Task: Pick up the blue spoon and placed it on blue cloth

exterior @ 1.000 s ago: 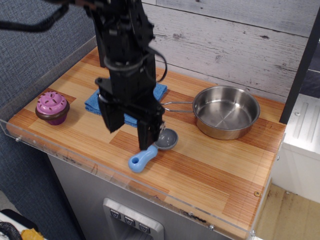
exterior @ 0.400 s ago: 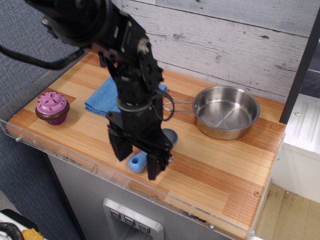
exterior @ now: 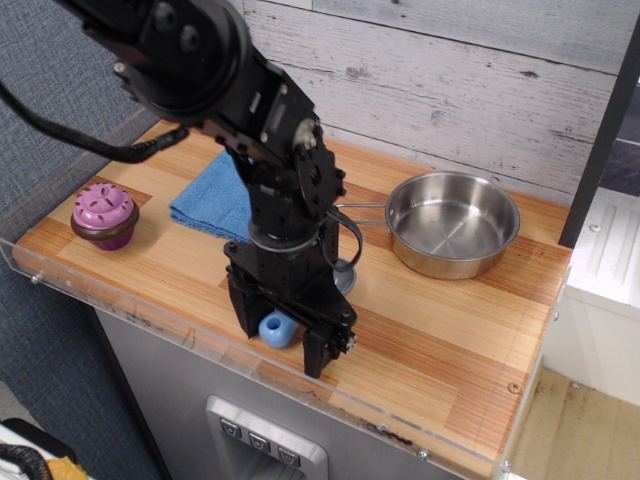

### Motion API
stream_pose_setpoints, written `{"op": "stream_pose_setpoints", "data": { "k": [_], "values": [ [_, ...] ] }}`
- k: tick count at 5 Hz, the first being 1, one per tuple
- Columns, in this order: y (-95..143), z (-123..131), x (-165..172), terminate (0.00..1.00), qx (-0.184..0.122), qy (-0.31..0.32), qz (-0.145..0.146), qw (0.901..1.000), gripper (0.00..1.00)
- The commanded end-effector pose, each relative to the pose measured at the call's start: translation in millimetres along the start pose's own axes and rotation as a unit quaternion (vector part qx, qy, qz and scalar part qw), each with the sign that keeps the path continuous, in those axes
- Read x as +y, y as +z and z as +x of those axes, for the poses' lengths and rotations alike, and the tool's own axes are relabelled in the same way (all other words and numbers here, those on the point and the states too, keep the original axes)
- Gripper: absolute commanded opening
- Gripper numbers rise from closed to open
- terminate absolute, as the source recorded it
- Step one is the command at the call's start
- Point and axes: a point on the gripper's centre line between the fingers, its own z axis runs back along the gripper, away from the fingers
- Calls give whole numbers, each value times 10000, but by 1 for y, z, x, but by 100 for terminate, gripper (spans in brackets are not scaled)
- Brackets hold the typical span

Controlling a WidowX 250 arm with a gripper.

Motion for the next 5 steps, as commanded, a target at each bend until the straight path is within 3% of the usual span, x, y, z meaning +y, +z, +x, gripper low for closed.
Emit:
{"op": "stream_pose_setpoints", "data": {
  "k": [1, 2, 3, 4, 5],
  "values": [
    [8, 2, -3, 0, -117, -49, 72, 9999, 0],
    [15, 4, -7, 0, -137, -86, -35, 9999, 0],
    [38, 9, -12, 0, -275, -385, -400, 9981, 0],
    [88, 18, 10, 0, -706, -260, -491, 9960, 0],
    [106, 22, 59, 0, -775, 257, -375, 9959, 0]
  ]
}}
